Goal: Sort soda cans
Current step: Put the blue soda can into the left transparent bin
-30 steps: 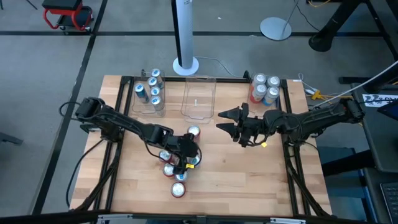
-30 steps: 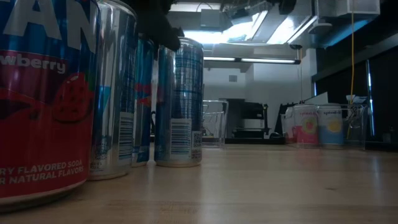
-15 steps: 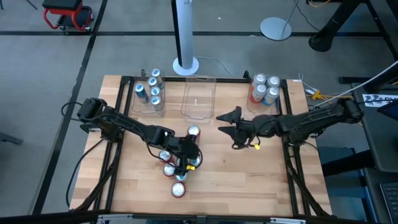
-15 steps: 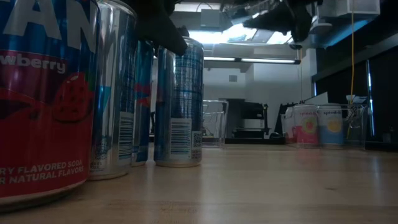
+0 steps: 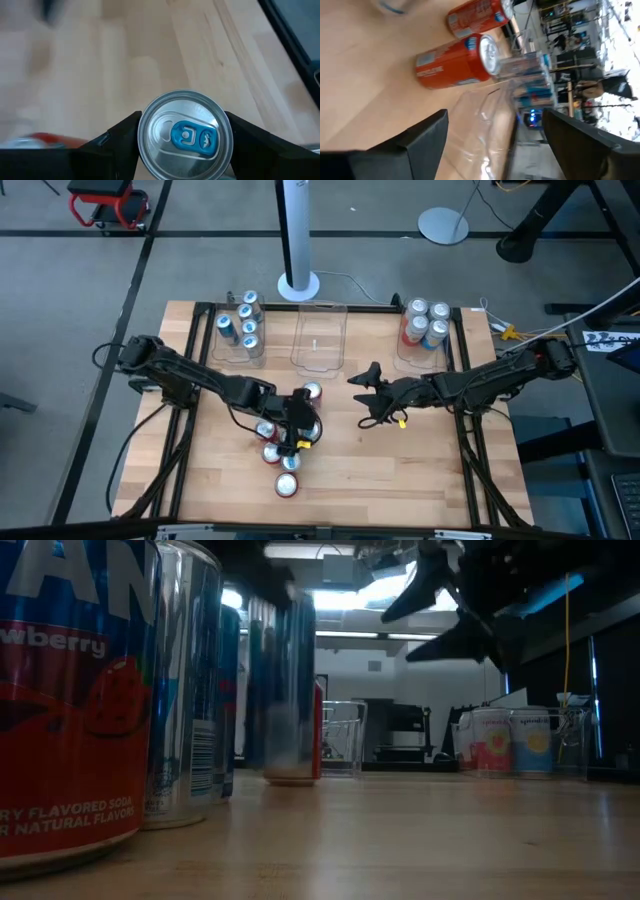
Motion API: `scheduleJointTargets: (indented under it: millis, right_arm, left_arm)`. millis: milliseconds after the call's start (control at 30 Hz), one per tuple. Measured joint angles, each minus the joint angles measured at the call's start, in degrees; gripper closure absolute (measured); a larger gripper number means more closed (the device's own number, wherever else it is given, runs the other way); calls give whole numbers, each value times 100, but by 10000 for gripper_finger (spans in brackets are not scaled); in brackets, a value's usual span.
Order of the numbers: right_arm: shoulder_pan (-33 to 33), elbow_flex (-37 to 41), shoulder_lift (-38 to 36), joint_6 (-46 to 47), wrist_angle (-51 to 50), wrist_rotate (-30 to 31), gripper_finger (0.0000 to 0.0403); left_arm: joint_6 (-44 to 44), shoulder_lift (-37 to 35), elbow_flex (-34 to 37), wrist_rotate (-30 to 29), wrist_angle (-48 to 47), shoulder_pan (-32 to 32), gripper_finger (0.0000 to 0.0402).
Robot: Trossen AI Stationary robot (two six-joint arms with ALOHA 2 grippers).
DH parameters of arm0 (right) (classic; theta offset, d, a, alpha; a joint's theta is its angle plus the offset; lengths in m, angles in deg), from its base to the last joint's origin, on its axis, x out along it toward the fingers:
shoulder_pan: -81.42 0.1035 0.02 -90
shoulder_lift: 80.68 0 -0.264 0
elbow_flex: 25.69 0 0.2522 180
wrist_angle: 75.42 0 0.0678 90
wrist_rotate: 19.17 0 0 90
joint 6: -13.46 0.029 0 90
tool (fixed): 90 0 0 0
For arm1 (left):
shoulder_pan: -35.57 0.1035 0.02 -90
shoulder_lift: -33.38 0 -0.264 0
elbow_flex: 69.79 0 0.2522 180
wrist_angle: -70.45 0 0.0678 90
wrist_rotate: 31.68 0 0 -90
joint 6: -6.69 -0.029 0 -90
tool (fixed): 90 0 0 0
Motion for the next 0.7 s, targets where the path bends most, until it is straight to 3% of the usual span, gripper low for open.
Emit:
scheduleJointTargets:
  millis: [233, 367, 700]
  right_arm:
    - [0, 299, 13, 213, 215, 44, 81]
    - [4, 453, 13, 398, 235, 71, 81]
    - [4, 1414, 13, 681, 1512, 203, 81]
  left_arm:
    - [-30, -690, -494, -675, -922, -14, 172]
    - [65, -1217, -722, -1343, -1470, 15, 172]
    - [1375, -2825, -800, -2805, -3448, 413, 172]
